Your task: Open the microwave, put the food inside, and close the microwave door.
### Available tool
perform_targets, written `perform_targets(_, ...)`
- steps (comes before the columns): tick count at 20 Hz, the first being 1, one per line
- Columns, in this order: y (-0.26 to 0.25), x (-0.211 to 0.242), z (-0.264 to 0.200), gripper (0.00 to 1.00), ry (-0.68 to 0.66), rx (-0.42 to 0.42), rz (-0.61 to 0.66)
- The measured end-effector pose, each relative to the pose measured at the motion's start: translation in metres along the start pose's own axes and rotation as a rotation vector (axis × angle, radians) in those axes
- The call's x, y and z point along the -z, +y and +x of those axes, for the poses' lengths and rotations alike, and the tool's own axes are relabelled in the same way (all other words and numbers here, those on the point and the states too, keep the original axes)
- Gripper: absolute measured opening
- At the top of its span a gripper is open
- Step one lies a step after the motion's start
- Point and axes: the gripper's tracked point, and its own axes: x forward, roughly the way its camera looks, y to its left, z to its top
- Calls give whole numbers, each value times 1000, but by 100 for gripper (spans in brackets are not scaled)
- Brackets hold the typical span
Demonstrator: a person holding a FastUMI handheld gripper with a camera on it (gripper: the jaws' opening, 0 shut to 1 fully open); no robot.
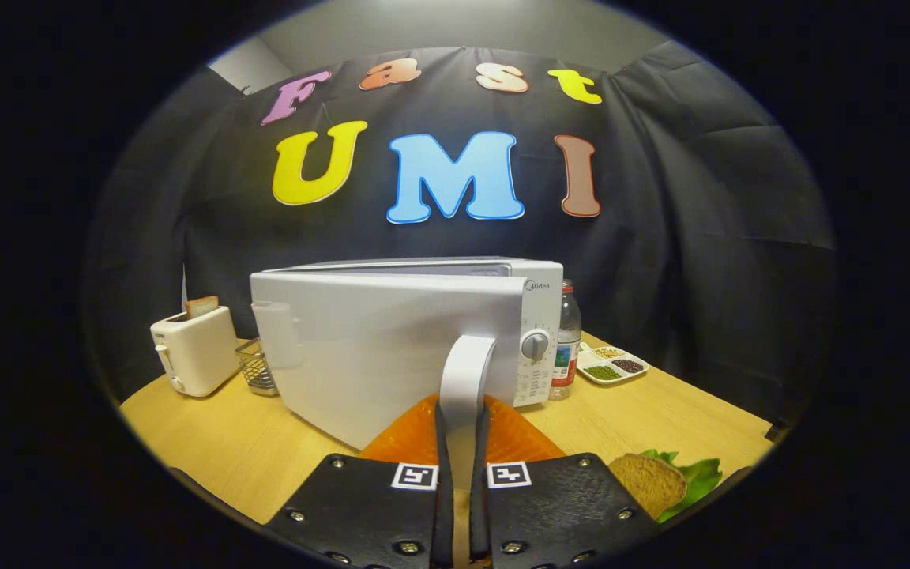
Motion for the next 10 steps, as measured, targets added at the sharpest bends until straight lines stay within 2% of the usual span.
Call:
perform_targets(3,34,5,-37,8,-34,-18,-9)
perform_targets(10,102,13,-86,8,-77,-3,3)
